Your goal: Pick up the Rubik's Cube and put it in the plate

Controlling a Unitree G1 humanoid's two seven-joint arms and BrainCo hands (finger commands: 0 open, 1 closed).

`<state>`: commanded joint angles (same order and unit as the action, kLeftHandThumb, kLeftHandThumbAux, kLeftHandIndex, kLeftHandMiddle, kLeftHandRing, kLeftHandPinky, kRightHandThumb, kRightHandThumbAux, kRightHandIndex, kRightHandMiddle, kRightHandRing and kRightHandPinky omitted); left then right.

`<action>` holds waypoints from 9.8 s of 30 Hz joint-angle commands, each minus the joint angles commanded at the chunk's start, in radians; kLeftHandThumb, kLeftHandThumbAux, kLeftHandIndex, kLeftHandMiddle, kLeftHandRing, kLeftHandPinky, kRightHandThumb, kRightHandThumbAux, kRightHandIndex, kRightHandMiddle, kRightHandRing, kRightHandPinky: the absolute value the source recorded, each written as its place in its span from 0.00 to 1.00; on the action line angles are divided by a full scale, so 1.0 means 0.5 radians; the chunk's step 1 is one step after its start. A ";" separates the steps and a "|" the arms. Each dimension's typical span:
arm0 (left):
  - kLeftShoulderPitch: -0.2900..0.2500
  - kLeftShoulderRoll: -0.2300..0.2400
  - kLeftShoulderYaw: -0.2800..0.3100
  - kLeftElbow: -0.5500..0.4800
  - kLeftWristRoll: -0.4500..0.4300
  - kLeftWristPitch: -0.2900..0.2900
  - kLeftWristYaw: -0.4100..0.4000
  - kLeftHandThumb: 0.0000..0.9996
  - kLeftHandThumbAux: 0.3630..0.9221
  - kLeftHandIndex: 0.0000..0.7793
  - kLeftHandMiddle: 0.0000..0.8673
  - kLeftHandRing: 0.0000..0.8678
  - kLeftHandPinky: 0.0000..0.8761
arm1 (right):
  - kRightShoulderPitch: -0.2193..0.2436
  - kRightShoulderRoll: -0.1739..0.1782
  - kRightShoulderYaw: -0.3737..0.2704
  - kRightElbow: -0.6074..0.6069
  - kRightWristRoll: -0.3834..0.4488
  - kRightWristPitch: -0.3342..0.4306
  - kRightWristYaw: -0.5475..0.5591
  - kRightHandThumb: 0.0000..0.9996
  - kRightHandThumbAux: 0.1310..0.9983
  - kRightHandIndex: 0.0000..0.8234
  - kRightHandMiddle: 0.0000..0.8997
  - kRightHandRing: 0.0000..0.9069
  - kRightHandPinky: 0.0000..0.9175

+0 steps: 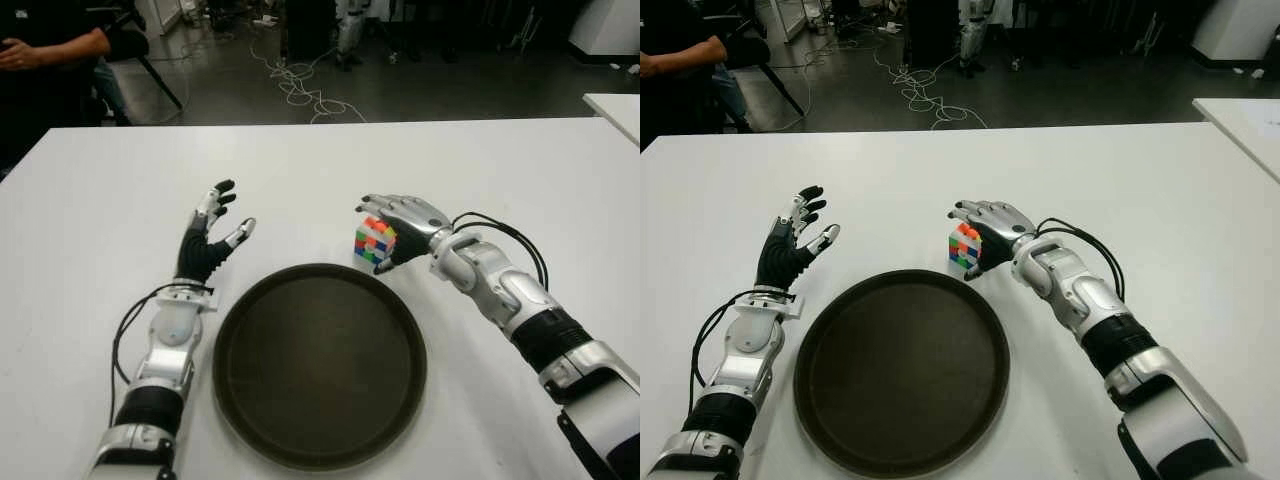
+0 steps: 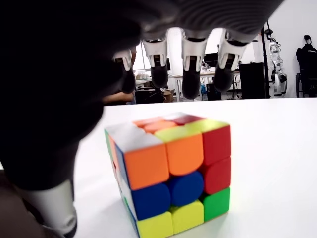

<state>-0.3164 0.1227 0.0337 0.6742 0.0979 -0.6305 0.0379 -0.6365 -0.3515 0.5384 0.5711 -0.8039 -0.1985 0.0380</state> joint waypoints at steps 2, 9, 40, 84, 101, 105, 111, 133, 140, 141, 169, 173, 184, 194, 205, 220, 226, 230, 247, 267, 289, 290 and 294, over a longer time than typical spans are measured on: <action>0.002 -0.001 0.001 -0.003 -0.004 0.005 -0.003 0.05 0.44 0.13 0.15 0.12 0.08 | -0.002 0.002 0.006 0.006 -0.001 0.000 -0.007 0.00 0.73 0.09 0.09 0.12 0.17; 0.006 -0.002 0.001 -0.007 -0.001 0.005 0.003 0.06 0.44 0.14 0.16 0.13 0.10 | -0.004 0.017 0.020 0.026 -0.002 0.007 -0.057 0.00 0.74 0.09 0.09 0.12 0.18; -0.023 0.001 0.006 0.056 -0.002 -0.025 0.009 0.07 0.38 0.13 0.16 0.15 0.11 | -0.064 0.066 0.040 0.249 -0.022 -0.027 -0.265 0.00 0.76 0.10 0.10 0.14 0.20; -0.031 -0.010 0.005 0.073 0.015 -0.048 0.041 0.08 0.42 0.14 0.16 0.15 0.11 | -0.182 0.124 -0.005 0.606 0.034 -0.102 -0.415 0.00 0.78 0.14 0.12 0.18 0.25; -0.043 0.003 -0.008 0.104 0.039 -0.078 0.048 0.09 0.40 0.14 0.16 0.15 0.11 | -0.199 0.144 0.004 0.697 0.063 -0.175 -0.441 0.00 0.77 0.13 0.12 0.16 0.22; -0.040 -0.001 -0.006 0.096 0.028 -0.068 0.041 0.08 0.39 0.14 0.16 0.14 0.11 | -0.203 0.149 0.021 0.711 0.048 -0.178 -0.446 0.00 0.78 0.12 0.12 0.16 0.23; -0.039 0.001 -0.005 0.095 0.024 -0.062 0.037 0.08 0.40 0.14 0.16 0.14 0.11 | -0.202 0.157 0.037 0.717 0.040 -0.181 -0.450 0.00 0.77 0.13 0.12 0.16 0.23; -0.044 -0.006 -0.015 0.082 0.036 -0.041 0.070 0.07 0.42 0.14 0.16 0.13 0.08 | -0.191 0.188 0.105 0.719 0.035 -0.212 -0.441 0.00 0.78 0.11 0.11 0.14 0.19; -0.040 -0.002 -0.021 0.069 0.024 -0.032 0.052 0.07 0.40 0.14 0.16 0.14 0.09 | -0.187 0.195 0.110 0.715 0.032 -0.202 -0.445 0.00 0.78 0.12 0.12 0.15 0.19; -0.040 -0.002 -0.022 0.068 0.022 -0.031 0.050 0.07 0.39 0.14 0.16 0.14 0.09 | -0.187 0.196 0.111 0.715 0.032 -0.201 -0.444 0.00 0.78 0.12 0.12 0.15 0.19; -0.043 -0.001 -0.020 0.080 0.039 -0.042 0.073 0.08 0.40 0.15 0.17 0.15 0.11 | -0.175 0.197 0.130 0.700 0.031 -0.188 -0.438 0.00 0.79 0.15 0.17 0.20 0.25; -0.045 0.000 -0.023 0.087 0.044 -0.045 0.084 0.08 0.40 0.14 0.16 0.14 0.10 | -0.179 0.198 0.134 0.702 0.031 -0.173 -0.409 0.00 0.78 0.16 0.17 0.21 0.24; -0.040 0.001 -0.026 0.080 0.027 -0.043 0.066 0.08 0.41 0.13 0.15 0.14 0.10 | -0.187 0.209 0.130 0.713 0.035 -0.117 -0.367 0.00 0.79 0.18 0.22 0.27 0.30; -0.035 0.000 -0.029 0.072 0.016 -0.073 0.044 0.07 0.42 0.13 0.16 0.14 0.11 | -0.186 0.226 0.110 0.727 0.046 -0.064 -0.415 0.00 0.83 0.24 0.34 0.40 0.42; -0.031 0.004 -0.033 0.061 0.041 -0.052 0.061 0.07 0.42 0.13 0.16 0.13 0.09 | -0.177 0.238 0.070 0.764 0.066 -0.076 -0.558 0.00 0.90 0.30 0.44 0.51 0.53; -0.025 0.000 -0.031 0.053 0.016 -0.064 0.033 0.09 0.42 0.13 0.15 0.14 0.11 | -0.174 0.239 0.042 0.794 0.096 -0.111 -0.626 0.13 0.90 0.22 0.38 0.46 0.51; -0.023 0.001 -0.031 0.049 0.022 -0.051 0.041 0.08 0.39 0.13 0.15 0.13 0.10 | -0.175 0.232 0.040 0.803 0.091 -0.133 -0.659 0.14 0.90 0.20 0.37 0.45 0.53; -0.020 0.003 -0.032 0.038 0.030 -0.034 0.048 0.07 0.39 0.14 0.15 0.13 0.10 | -0.175 0.232 0.035 0.806 0.095 -0.144 -0.679 0.14 0.91 0.20 0.39 0.48 0.55; -0.005 0.001 -0.031 -0.006 0.022 -0.016 0.041 0.06 0.38 0.14 0.16 0.14 0.11 | -0.181 0.238 0.014 0.814 0.110 -0.144 -0.675 0.21 0.92 0.19 0.36 0.45 0.51; 0.009 -0.012 -0.025 -0.044 -0.011 0.003 0.002 0.06 0.41 0.12 0.15 0.11 0.07 | -0.192 0.250 0.008 0.852 0.105 -0.128 -0.674 0.15 0.87 0.19 0.33 0.40 0.46; 0.007 -0.016 -0.034 -0.044 0.039 -0.011 0.073 0.05 0.45 0.15 0.16 0.13 0.07 | -0.186 0.184 0.038 0.747 0.079 -0.221 -0.628 0.66 0.70 0.50 0.66 0.66 0.64; 0.007 -0.017 -0.035 -0.046 0.038 -0.009 0.074 0.05 0.45 0.15 0.16 0.12 0.07 | -0.187 0.181 0.040 0.742 0.076 -0.220 -0.625 0.67 0.70 0.51 0.68 0.67 0.65; 0.010 -0.016 -0.038 -0.052 0.038 -0.006 0.068 0.06 0.45 0.14 0.16 0.12 0.08 | -0.187 0.167 0.050 0.703 0.064 -0.200 -0.587 0.68 0.70 0.51 0.71 0.71 0.69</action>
<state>-0.3114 0.1147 0.0149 0.6481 0.1166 -0.6337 0.0720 -0.7301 -0.2678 0.5632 0.9225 -0.7717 -0.2983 -0.2554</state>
